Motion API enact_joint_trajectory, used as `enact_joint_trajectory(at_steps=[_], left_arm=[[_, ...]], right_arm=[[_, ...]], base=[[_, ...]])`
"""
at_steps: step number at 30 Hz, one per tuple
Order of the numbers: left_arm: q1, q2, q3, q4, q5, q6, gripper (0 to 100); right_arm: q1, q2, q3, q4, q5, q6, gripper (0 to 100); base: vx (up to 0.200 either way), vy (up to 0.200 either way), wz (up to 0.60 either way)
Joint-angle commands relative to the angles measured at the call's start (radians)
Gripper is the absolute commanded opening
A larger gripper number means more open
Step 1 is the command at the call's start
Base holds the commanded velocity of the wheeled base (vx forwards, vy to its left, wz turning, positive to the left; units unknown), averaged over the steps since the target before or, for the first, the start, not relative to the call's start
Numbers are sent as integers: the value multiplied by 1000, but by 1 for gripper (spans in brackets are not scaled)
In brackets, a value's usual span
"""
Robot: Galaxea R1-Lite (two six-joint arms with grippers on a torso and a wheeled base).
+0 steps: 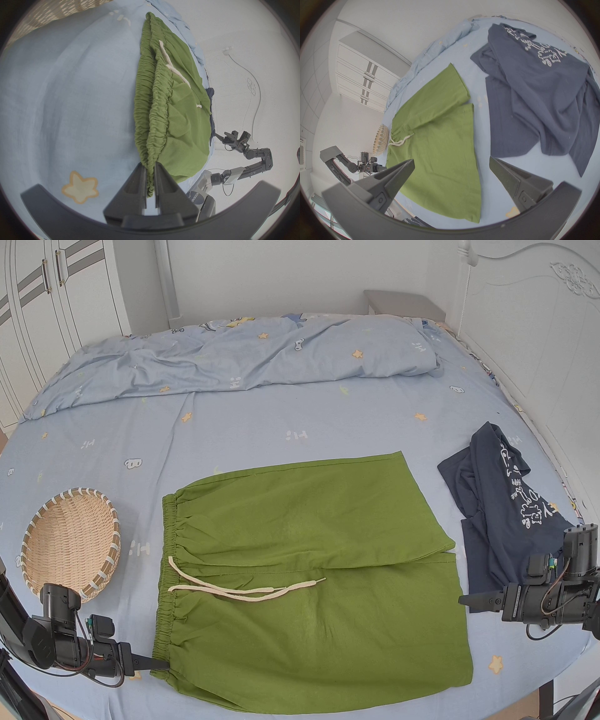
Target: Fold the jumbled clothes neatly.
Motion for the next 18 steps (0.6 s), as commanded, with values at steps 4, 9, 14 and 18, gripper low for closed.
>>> enact_joint_trajectory(at_steps=[4, 9, 14, 18], left_arm=[[69, -54, 73, 0, -7, 11, 0], [88, -52, 72, 0, -7, 12, 0], [100, -52, 68, 0, -7, 12, 0], [108, -54, 68, 0, -7, 12, 0]], right_arm=[[-2, -19, 134, 4, 4, -13, 100], [-2, -16, 252, 4, 27, -31, 100], [-4, -5, 292, 25, 96, -62, 100], [-1, 1, 292, 50, 166, -70, 100]], base=[[0, 0, 0], [0, 0, 0], [0, 0, 0], [0, 0, 0]])
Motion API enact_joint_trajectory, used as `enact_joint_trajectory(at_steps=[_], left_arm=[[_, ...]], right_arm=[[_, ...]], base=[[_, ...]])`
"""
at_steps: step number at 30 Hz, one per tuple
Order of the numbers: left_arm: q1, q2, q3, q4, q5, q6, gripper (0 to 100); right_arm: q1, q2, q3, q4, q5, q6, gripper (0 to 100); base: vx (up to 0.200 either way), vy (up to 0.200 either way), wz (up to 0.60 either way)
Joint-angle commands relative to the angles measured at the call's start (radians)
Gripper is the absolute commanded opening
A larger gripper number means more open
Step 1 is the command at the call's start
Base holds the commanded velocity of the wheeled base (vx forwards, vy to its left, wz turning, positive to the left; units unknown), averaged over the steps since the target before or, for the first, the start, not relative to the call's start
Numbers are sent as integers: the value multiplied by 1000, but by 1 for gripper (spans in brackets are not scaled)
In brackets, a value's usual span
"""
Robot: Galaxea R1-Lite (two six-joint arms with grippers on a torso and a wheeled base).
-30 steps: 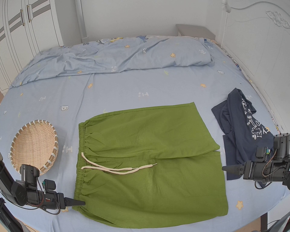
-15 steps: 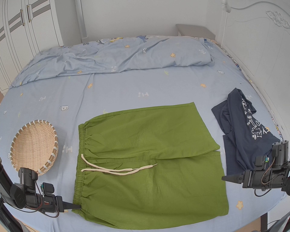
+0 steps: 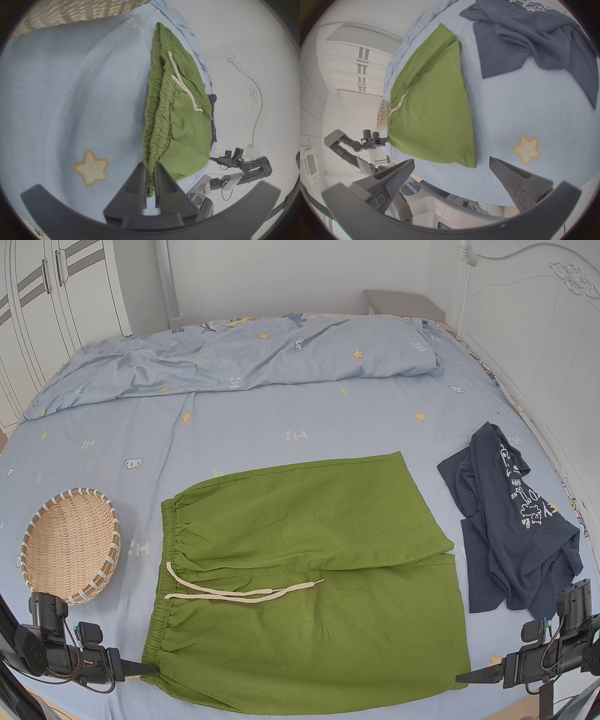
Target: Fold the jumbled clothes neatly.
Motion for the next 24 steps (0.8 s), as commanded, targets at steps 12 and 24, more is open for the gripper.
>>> enact_joint_trajectory(at_steps=[12, 24], left_arm=[[20, -4, -6, 0, 1, -1, 0], [23, 2, -14, -2, -1, -1, 0]], right_arm=[[2, 295, 24, -123, 70, -105, 100], [91, 408, 24, -275, 79, -91, 100]], base=[[0, 0, 0], [0, 0, 0]])
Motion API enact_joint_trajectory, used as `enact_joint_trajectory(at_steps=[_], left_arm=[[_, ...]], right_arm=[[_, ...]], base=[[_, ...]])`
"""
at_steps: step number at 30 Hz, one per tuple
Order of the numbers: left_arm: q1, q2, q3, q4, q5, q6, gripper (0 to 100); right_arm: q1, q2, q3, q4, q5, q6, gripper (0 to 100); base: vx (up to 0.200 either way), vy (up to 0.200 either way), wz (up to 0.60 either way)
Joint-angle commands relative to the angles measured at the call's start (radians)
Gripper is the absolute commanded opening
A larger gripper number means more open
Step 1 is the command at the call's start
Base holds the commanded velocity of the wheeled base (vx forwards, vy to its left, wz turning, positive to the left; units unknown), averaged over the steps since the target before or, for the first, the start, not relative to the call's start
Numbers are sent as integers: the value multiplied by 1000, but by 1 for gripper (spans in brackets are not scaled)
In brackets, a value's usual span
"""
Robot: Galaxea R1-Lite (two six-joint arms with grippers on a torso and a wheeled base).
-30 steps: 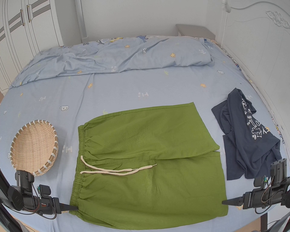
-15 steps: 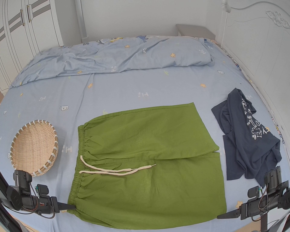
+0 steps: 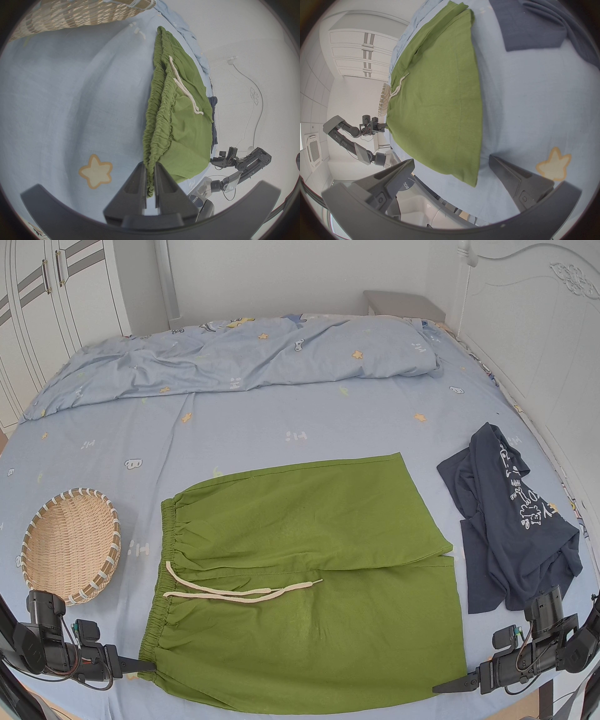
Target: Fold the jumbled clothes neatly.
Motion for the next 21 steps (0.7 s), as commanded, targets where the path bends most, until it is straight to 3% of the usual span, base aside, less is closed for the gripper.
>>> enact_joint_trajectory(at_steps=[1, 6, 11, 21], left_arm=[[0, 4, -1, -1, 0, 0, 0], [-1, 5, -3, -1, -1, 0, 0], [-3, 7, -6, -1, 0, 0, 0], [-1, 8, -6, -1, 0, 0, 0]], right_arm=[[45, 69, 17, -33, -1, 14, 100], [85, 86, 17, -98, 1, 86, 100], [77, 86, 17, -99, 34, 90, 100], [71, 80, 17, -88, 33, 115, 100]], base=[[0, 0, 0], [0, 0, 0], [0, 0, 0], [0, 0, 0]])
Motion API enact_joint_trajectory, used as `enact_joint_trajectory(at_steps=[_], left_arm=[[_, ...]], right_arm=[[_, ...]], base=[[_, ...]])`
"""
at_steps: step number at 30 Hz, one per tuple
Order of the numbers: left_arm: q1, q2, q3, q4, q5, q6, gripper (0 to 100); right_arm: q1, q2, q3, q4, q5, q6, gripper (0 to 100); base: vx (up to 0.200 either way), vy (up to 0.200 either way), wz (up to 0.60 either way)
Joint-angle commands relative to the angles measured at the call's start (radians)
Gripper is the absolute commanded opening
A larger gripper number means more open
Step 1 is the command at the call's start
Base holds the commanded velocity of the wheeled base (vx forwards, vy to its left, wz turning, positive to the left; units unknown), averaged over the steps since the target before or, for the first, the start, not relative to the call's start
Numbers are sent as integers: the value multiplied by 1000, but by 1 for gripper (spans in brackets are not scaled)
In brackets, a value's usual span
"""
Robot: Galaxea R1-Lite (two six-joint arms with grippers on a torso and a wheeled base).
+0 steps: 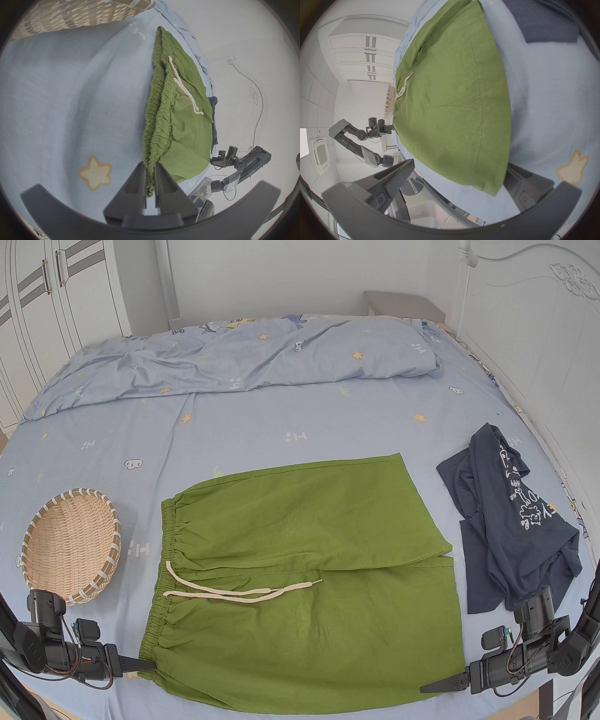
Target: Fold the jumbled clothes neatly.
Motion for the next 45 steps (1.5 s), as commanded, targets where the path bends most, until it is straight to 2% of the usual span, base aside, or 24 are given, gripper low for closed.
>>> enact_joint_trajectory(at_steps=[1, 8, 9, 17, 21, 24, 28, 30, 32, 34, 36, 37, 38, 39, 41, 45], left_arm=[[-1, 3, 0, -1, 0, 0, 0], [0, 3, 0, -1, 0, 0, 0], [0, 3, 0, -1, -1, 0, 0], [2, 7, 0, -1, -1, 0, 0], [10, 10, -2, -1, -1, 0, 0], [43, 7, 9, 1, -1, -2, 0], [77, -17, 38, 16, -12, -3, 0], [91, -39, 64, 26, -10, -3, 0], [105, -42, 71, 53, -9, -2, 0], [152, -42, 69, 145, -4, 37, 0], [188, -45, 71, 203, -10, 124, 0], [189, -45, 71, 208, -10, 130, 0], [218, -62, 71, 300, -10, 208, 0], [230, -82, 71, 340, -7, 227, 0], [249, -143, 69, 397, -4, 228, 0], [238, -204, 68, 417, -12, 224, 0]], right_arm=[[-8, 2, 18, 10, -4, 13, 100], [-16, -1, 18, 22, -5, 22, 100], [-16, -1, 18, 21, -5, 22, 0], [-36, -23, 18, 68, -7, 22, 0], [-83, -72, 18, 146, -5, 7, 0], [-126, -118, 18, 205, -5, -10, 0], [-134, -181, 18, 274, -7, -28, 0], [-123, -278, 18, 367, -7, -54, 0], [-122, -322, 18, 412, -7, -63, 0], [-105, -376, 18, 475, -7, -79, 0], [-83, -388, 18, 501, -7, -79, 0], [-82, -388, 18, 502, -7, -79, 0], [-76, -396, 18, 534, -7, -80, 0], [-76, -406, 18, 553, -7, -82, 0], [-77, -449, 18, 588, -7, -83, 0], [-83, -517, 4, 599, -7, -68, 0]], base=[[0, 0, 0], [0, 0, 0], [0, 0, 0], [0, 0, 0], [0, 0, 0], [0, 0, 0], [0, 0, 0], [0, 0, 0], [0, 0, 0], [0, 0, 0], [0, 0, 0], [0, 0, 0], [0, 0, 0], [0, 0, 0], [0, 0, 0], [0, 0, 0]])
